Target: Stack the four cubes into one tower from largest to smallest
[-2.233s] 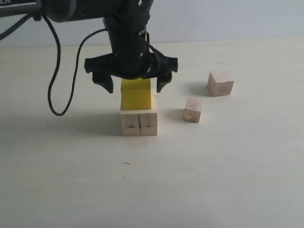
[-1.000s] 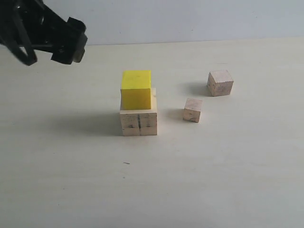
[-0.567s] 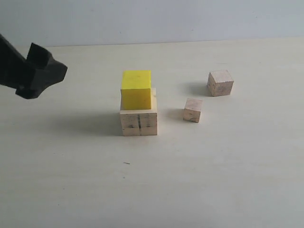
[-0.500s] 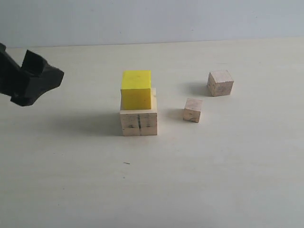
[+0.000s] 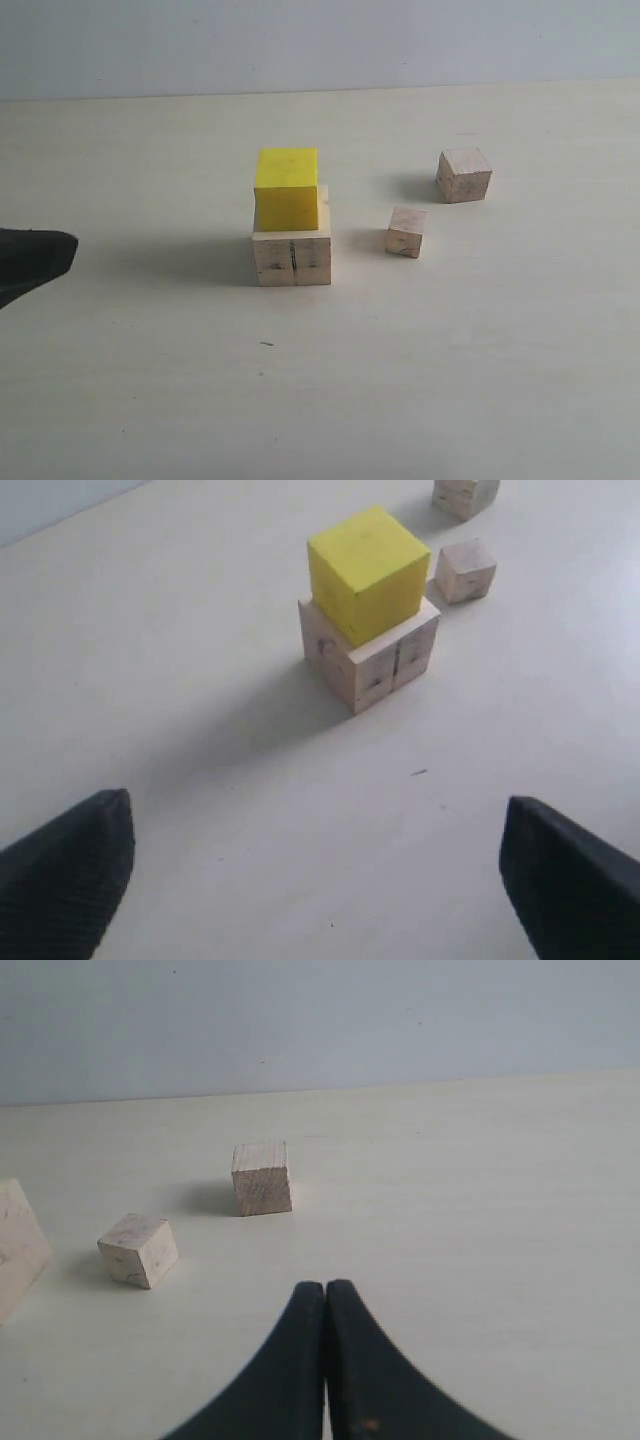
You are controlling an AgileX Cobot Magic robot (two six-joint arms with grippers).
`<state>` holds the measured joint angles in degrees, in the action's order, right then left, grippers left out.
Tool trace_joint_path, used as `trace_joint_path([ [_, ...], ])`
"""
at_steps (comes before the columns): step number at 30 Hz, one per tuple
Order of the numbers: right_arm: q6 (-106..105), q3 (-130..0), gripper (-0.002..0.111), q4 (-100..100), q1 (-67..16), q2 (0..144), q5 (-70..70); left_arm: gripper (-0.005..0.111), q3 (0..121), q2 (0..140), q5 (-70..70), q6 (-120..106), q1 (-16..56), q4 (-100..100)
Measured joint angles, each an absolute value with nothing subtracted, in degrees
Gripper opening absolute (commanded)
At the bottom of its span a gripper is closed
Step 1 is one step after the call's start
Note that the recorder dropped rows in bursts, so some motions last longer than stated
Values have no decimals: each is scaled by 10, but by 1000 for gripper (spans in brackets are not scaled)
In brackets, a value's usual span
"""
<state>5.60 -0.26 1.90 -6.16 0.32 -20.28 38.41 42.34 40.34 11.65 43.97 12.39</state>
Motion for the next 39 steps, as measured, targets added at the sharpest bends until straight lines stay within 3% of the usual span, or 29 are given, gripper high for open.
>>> trace_joint_path([
  [15, 56, -40, 0, 19, -62, 15, -209, 94, 296, 249, 406, 63, 440, 58],
  [31, 56, -190, 0, 18, -62, 284, -206, 94, 275, 126, 386, 63, 440, 57],
  [39, 56, -199, 0, 18, -62, 314, -199, 94, 267, 102, 376, 63, 440, 61],
])
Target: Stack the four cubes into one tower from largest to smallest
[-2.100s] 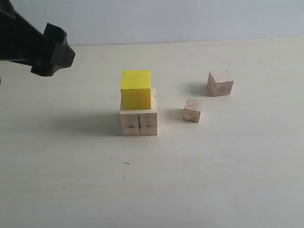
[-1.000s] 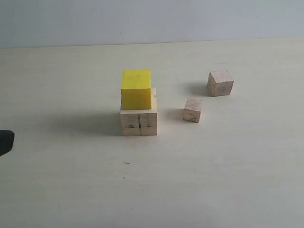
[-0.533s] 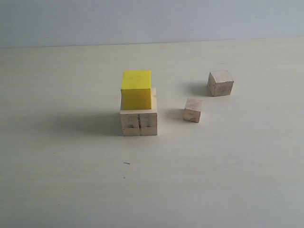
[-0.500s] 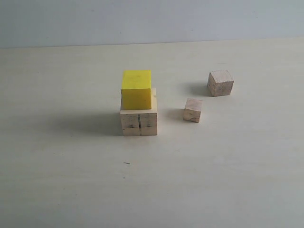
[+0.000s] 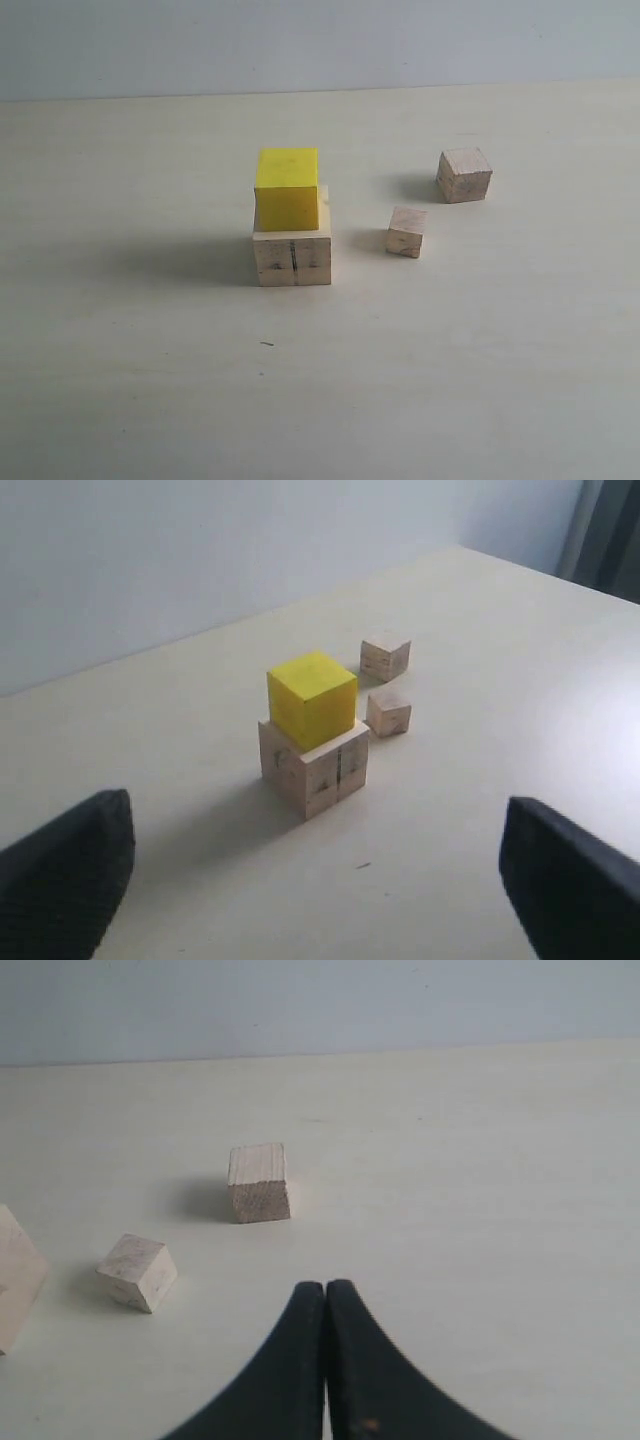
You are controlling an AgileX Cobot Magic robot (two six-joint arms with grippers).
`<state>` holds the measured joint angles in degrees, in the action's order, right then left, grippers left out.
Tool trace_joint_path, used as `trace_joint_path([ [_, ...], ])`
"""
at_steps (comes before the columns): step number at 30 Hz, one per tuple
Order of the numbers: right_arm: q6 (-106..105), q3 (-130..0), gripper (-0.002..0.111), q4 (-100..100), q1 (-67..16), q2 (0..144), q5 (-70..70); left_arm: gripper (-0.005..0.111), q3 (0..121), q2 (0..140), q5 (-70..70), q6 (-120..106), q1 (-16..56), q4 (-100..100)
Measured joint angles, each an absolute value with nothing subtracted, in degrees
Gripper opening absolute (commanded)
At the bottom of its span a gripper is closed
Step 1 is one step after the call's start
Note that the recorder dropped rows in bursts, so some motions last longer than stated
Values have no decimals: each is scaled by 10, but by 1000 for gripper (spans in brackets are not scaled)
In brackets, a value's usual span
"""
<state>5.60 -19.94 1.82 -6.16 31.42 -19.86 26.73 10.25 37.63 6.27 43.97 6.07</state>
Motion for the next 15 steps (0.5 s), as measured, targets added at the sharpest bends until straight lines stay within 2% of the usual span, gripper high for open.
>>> trace_joint_path([
  [8, 57, -201, 0, 17, -62, 314, -127, 94, 267, 97, 375, 63, 440, 62],
  [15, 50, -236, 0, -83, -62, 377, -183, 94, 267, 97, 373, 63, 440, 62],
])
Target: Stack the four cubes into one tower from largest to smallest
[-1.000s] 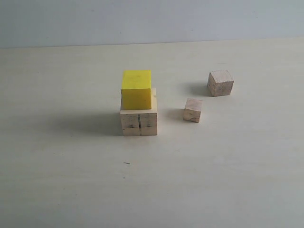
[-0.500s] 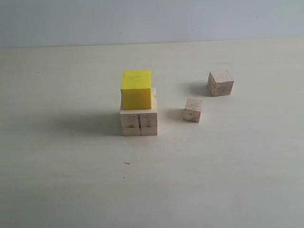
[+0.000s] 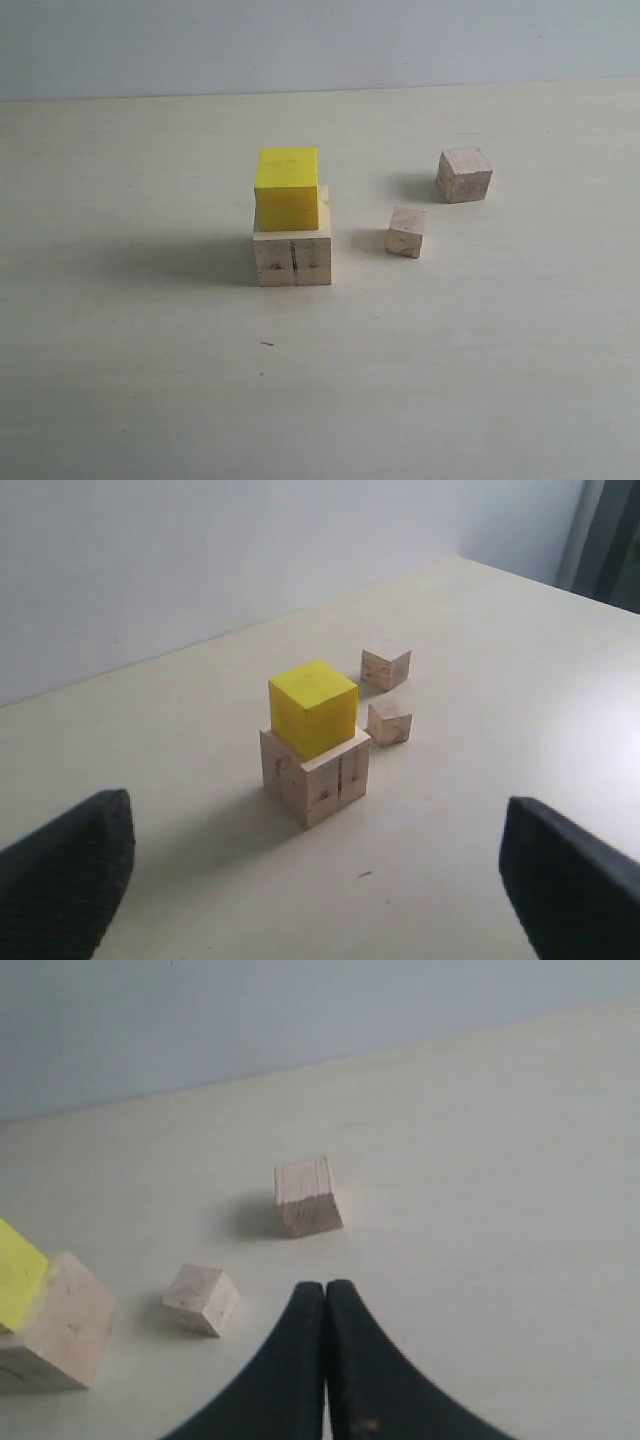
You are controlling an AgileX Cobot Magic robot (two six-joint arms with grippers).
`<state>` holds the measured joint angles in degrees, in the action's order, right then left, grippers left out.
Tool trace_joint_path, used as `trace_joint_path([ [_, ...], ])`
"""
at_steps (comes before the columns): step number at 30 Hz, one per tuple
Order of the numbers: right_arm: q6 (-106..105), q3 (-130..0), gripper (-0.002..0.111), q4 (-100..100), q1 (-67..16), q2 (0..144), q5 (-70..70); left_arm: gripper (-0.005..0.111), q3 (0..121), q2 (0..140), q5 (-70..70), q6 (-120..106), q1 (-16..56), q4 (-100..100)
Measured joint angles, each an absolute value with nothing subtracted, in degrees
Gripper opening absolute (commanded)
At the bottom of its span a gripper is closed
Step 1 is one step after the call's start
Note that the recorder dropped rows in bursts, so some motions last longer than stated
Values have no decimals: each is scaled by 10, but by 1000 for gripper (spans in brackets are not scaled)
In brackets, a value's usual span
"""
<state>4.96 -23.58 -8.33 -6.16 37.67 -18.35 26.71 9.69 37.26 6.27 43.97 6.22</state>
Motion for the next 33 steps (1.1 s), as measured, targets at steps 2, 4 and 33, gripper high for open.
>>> trace_joint_path([
  [2, 12, -270, 0, -101, -62, 435, -215, 94, 267, 97, 373, 63, 440, 62],
  [4, -10, -304, 0, -106, -62, 500, -231, 94, 267, 97, 373, 63, 440, 62],
  [33, -80, -820, 87, -47, -116, 1134, -400, 94, 267, 97, 373, 63, 440, 62],
])
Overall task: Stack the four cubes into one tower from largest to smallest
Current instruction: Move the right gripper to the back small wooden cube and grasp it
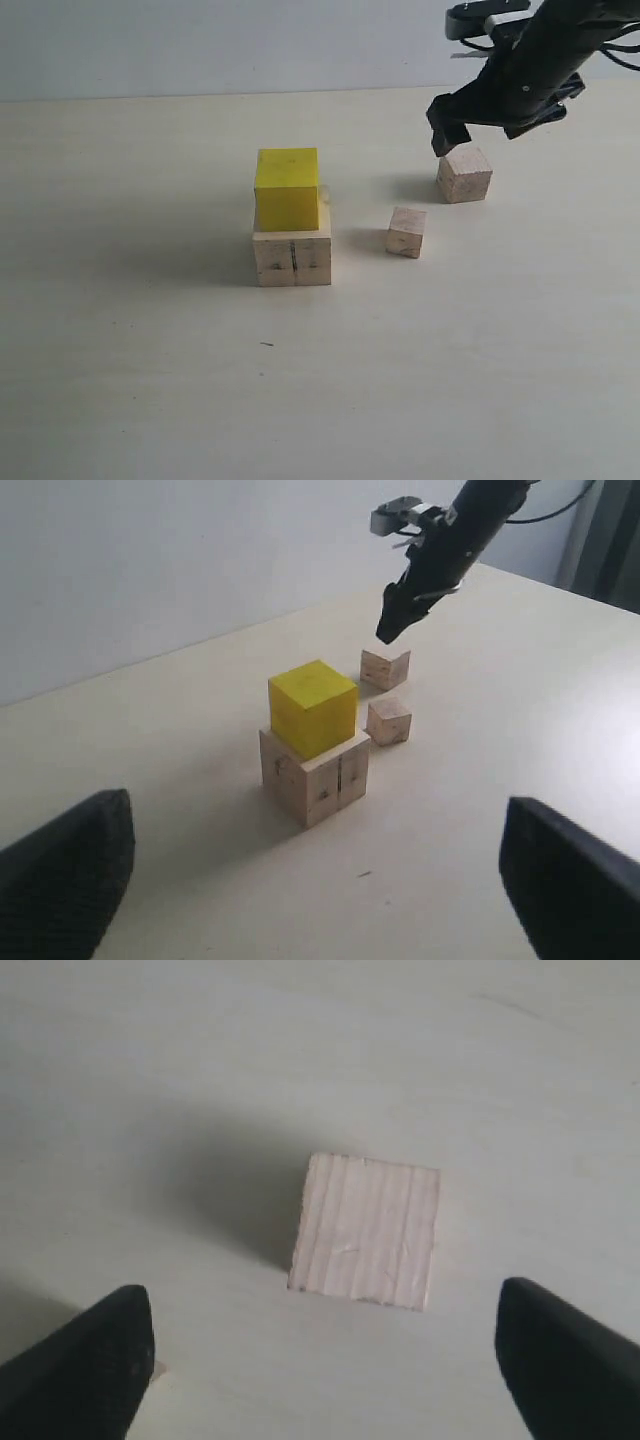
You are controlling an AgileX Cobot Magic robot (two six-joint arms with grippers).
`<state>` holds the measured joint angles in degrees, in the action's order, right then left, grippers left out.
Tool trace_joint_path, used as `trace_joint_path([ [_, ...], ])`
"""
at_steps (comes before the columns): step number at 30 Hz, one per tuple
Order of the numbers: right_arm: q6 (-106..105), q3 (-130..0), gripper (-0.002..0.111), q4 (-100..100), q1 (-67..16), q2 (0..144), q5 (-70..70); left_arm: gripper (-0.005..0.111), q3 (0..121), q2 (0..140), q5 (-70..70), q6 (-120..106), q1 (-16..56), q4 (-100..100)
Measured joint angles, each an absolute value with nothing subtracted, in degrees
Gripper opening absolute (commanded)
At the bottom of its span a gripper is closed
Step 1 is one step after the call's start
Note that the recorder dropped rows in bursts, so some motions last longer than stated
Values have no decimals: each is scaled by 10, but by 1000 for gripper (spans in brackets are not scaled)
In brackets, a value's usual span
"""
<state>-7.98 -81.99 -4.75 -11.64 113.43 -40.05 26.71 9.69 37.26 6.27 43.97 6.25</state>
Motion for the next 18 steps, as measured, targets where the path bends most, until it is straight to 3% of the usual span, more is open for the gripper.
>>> trace_joint_path([
  [12, -12, -909, 87, -4, -116, 1248, -432, 94, 267, 97, 373, 63, 440, 64],
  [18, 0, -911, 80, 13, -116, 1266, -434, 94, 267, 97, 373, 63, 440, 64],
])
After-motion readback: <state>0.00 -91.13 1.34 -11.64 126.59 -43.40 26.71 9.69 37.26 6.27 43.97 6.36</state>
